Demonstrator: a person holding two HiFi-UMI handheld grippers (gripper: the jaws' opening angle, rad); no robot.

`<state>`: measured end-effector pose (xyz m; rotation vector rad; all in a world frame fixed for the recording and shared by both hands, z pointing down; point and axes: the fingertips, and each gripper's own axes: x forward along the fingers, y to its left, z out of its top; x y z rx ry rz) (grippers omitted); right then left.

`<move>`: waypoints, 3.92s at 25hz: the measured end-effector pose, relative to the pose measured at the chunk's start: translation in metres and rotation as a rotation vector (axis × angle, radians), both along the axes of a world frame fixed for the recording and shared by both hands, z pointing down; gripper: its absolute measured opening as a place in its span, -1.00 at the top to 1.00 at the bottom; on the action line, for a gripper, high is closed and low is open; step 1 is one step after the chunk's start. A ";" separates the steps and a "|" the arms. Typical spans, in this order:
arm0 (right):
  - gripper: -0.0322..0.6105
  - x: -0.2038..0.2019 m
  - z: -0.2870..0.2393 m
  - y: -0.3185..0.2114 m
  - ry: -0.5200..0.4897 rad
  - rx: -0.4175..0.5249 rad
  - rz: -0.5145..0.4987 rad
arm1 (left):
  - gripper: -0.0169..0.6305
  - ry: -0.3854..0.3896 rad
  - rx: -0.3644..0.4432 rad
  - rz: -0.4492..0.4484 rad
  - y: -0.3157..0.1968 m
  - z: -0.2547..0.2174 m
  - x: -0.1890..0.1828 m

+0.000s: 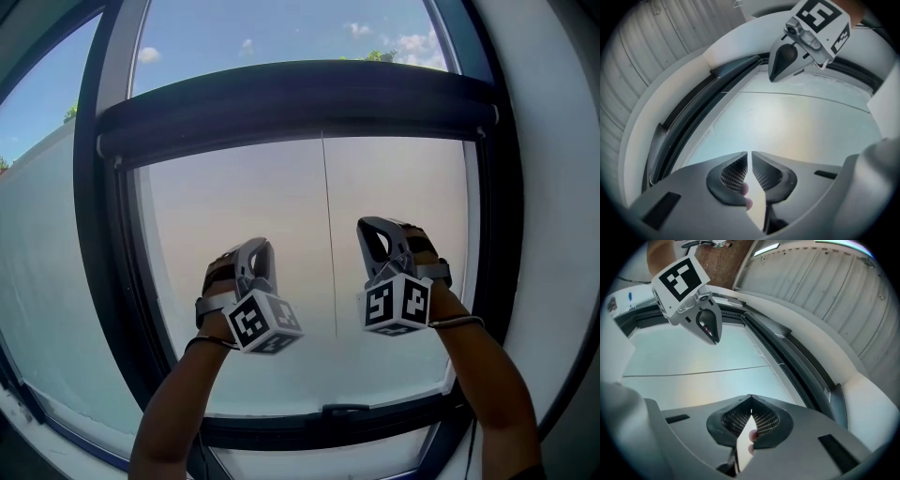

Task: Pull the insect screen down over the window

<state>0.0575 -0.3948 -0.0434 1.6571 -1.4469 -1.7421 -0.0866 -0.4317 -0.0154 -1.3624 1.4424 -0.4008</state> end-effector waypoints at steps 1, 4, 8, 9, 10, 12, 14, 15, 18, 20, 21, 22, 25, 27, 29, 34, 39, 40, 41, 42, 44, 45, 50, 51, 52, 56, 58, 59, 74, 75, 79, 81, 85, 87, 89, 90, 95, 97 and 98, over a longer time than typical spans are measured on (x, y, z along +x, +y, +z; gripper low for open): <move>0.89 -0.001 -0.006 -0.002 0.019 0.007 0.016 | 0.89 -0.013 0.004 -0.018 -0.002 -0.007 -0.001; 0.89 -0.001 -0.028 -0.008 0.051 0.024 0.062 | 0.81 -0.043 0.027 -0.084 -0.004 -0.032 -0.007; 0.89 0.000 -0.051 -0.017 0.063 0.027 0.102 | 0.66 -0.082 0.062 -0.146 -0.003 -0.060 -0.007; 0.89 0.001 -0.056 -0.018 0.069 0.029 0.109 | 0.62 -0.096 0.067 -0.151 -0.003 -0.066 -0.006; 0.89 0.001 -0.061 -0.018 0.076 0.035 0.118 | 0.57 -0.112 0.072 -0.151 -0.002 -0.071 -0.004; 0.83 0.002 -0.072 -0.014 0.088 0.056 0.134 | 0.41 -0.142 0.084 -0.147 0.000 -0.081 -0.001; 0.80 0.004 -0.084 -0.013 0.096 0.070 0.149 | 0.28 -0.164 0.102 -0.157 0.003 -0.095 -0.004; 0.72 0.006 -0.089 -0.015 0.107 0.068 0.164 | 0.21 -0.169 0.105 -0.164 0.003 -0.102 -0.006; 0.52 0.011 -0.103 -0.018 0.124 0.062 0.186 | 0.06 -0.181 0.102 -0.187 0.002 -0.118 -0.010; 0.46 0.011 -0.111 -0.015 0.130 0.074 0.190 | 0.04 -0.199 0.117 -0.210 0.005 -0.128 -0.013; 0.43 0.011 -0.115 -0.014 0.142 0.079 0.199 | 0.04 -0.207 0.123 -0.222 0.006 -0.132 -0.015; 0.41 0.010 -0.119 -0.012 0.156 0.085 0.208 | 0.02 -0.213 0.128 -0.232 0.007 -0.137 -0.016; 0.37 0.007 -0.131 -0.006 0.175 0.109 0.223 | 0.01 -0.215 0.134 -0.247 0.008 -0.149 -0.020; 0.36 0.003 -0.138 -0.006 0.176 0.102 0.226 | -0.01 -0.207 0.110 -0.252 0.004 -0.153 -0.025; 0.34 -0.001 -0.142 -0.010 0.185 0.080 0.236 | -0.01 -0.197 0.092 -0.256 -0.002 -0.156 -0.029; 0.33 -0.005 -0.143 -0.024 0.241 0.020 0.304 | -0.01 -0.207 0.097 -0.275 -0.009 -0.164 -0.029; 0.33 0.000 -0.145 -0.033 0.285 -0.002 0.384 | -0.01 -0.289 0.035 -0.375 -0.021 -0.162 -0.032; 0.33 0.000 -0.145 -0.035 0.298 -0.014 0.403 | -0.01 -0.295 0.017 -0.380 -0.022 -0.162 -0.033; 0.33 0.001 -0.145 -0.037 0.305 -0.026 0.414 | -0.01 -0.300 0.005 -0.383 -0.023 -0.162 -0.034; 0.33 0.001 -0.145 -0.039 0.305 -0.038 0.417 | -0.01 -0.304 0.001 -0.385 -0.023 -0.163 -0.034; 0.33 0.001 -0.145 -0.041 0.304 -0.051 0.420 | -0.01 -0.308 0.000 -0.387 -0.025 -0.165 -0.033; 0.33 0.002 -0.145 -0.043 0.310 -0.050 0.430 | -0.01 -0.308 -0.001 -0.385 -0.026 -0.164 -0.032; 0.33 0.003 -0.141 -0.044 0.321 -0.082 0.437 | -0.01 -0.321 0.002 -0.380 -0.027 -0.161 -0.031; 0.33 0.003 -0.140 -0.043 0.319 -0.096 0.435 | -0.01 -0.326 -0.006 -0.380 -0.026 -0.160 -0.032; 0.33 0.002 -0.139 -0.042 0.317 -0.112 0.435 | -0.01 -0.332 -0.019 -0.382 -0.025 -0.159 -0.033; 0.33 -0.001 -0.138 -0.040 0.326 -0.170 0.459 | -0.01 -0.353 -0.055 -0.380 -0.023 -0.156 -0.036; 0.33 -0.001 -0.134 -0.039 0.335 -0.201 0.456 | -0.01 -0.355 -0.056 -0.356 -0.020 -0.154 -0.035; 0.33 -0.002 -0.132 -0.038 0.338 -0.211 0.449 | -0.01 -0.353 -0.056 -0.342 -0.019 -0.152 -0.035; 0.33 0.002 -0.104 -0.033 0.401 -0.305 0.465 | -0.01 -0.432 -0.162 -0.310 -0.017 -0.120 -0.034; 0.33 0.002 -0.100 -0.033 0.411 -0.314 0.467 | -0.01 -0.432 -0.172 -0.304 -0.017 -0.116 -0.034; 0.33 0.003 -0.072 -0.032 0.442 -0.341 0.456 | -0.01 -0.463 -0.239 -0.305 -0.013 -0.087 -0.033; 0.33 0.005 -0.054 -0.031 0.458 -0.348 0.448 | -0.01 -0.474 -0.286 -0.284 -0.010 -0.069 -0.031; 0.33 0.004 -0.029 -0.031 0.449 -0.361 0.409 | -0.01 -0.479 -0.314 -0.272 -0.008 -0.044 -0.032; 0.33 0.003 -0.023 -0.030 0.435 -0.371 0.395 | -0.01 -0.476 -0.307 -0.281 -0.008 -0.037 -0.033; 0.33 0.003 -0.016 -0.028 0.421 -0.384 0.383 | -0.01 -0.473 -0.307 -0.276 -0.008 -0.030 -0.031; 0.33 0.003 -0.011 -0.028 0.422 -0.386 0.382 | 0.01 -0.475 -0.307 -0.270 -0.007 -0.025 -0.031; 0.33 0.004 0.024 -0.028 0.466 -0.406 0.398 | 0.16 -0.479 -0.357 -0.231 -0.004 0.007 -0.030; 0.33 0.006 0.034 -0.028 0.469 -0.416 0.398 | 0.16 -0.490 -0.359 -0.231 -0.002 0.016 -0.030; 0.33 0.006 0.039 -0.027 0.468 -0.424 0.395 | 0.16 -0.495 -0.361 -0.230 -0.001 0.020 -0.030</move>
